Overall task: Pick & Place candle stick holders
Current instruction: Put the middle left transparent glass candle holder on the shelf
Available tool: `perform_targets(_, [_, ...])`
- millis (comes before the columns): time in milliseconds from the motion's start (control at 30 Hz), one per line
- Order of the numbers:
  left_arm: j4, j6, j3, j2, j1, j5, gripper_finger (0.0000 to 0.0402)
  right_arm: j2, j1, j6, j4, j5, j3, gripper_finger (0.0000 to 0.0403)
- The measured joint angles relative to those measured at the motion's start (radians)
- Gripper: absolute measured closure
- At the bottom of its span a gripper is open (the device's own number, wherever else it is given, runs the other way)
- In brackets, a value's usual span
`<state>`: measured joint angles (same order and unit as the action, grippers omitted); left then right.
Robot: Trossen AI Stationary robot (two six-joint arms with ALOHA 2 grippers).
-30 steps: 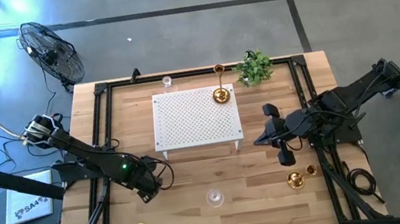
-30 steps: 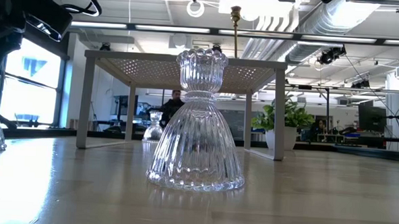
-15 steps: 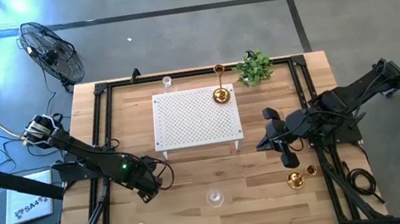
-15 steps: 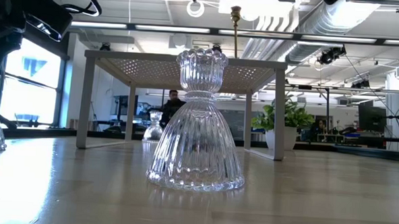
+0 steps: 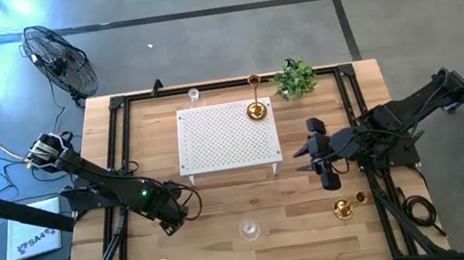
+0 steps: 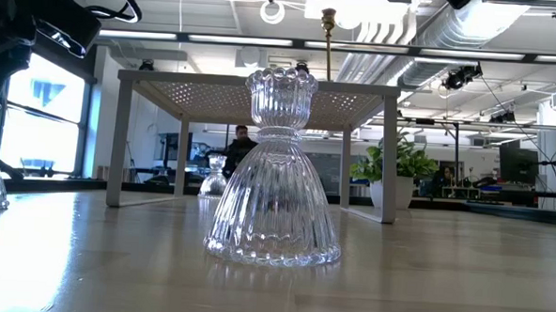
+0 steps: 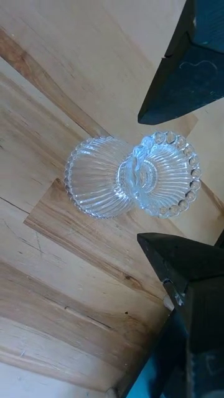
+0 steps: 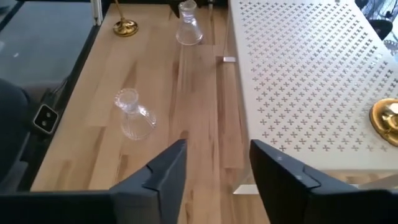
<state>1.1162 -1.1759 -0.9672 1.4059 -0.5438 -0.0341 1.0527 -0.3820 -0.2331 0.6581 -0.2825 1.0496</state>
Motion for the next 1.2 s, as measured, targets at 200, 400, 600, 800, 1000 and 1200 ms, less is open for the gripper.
perform_targets(200, [0.000, 0.000, 0.000, 0.000, 0.000, 0.000, 0.0108, 0.000, 0.000, 0.032, 0.004, -0.001, 0.000, 0.0198])
perform_targets(400, [0.000, 0.000, 0.000, 0.000, 0.000, 0.000, 0.0108, 0.000, 0.002, 0.033, 0.004, -0.010, 0.000, 0.0173])
perform_targets(600, [0.000, 0.000, 0.000, 0.000, 0.000, 0.000, 0.0108, 0.000, 0.002, 0.033, 0.004, -0.026, 0.000, 0.0171])
perform_targets(800, [0.000, 0.000, 0.000, 0.000, 0.000, 0.011, 0.0108, 0.000, 0.002, 0.033, 0.004, -0.025, 0.000, 0.0173])
perform_targets(1000, [0.000, 0.015, 0.000, 0.000, 0.000, 0.022, 0.0108, 0.000, 0.002, 0.033, 0.004, -0.023, 0.000, 0.0175])
perform_targets(1200, [-0.001, 0.020, 0.000, 0.031, 0.000, 0.021, 0.0108, 0.000, 0.002, 0.033, 0.004, 0.000, 0.000, 0.0175])
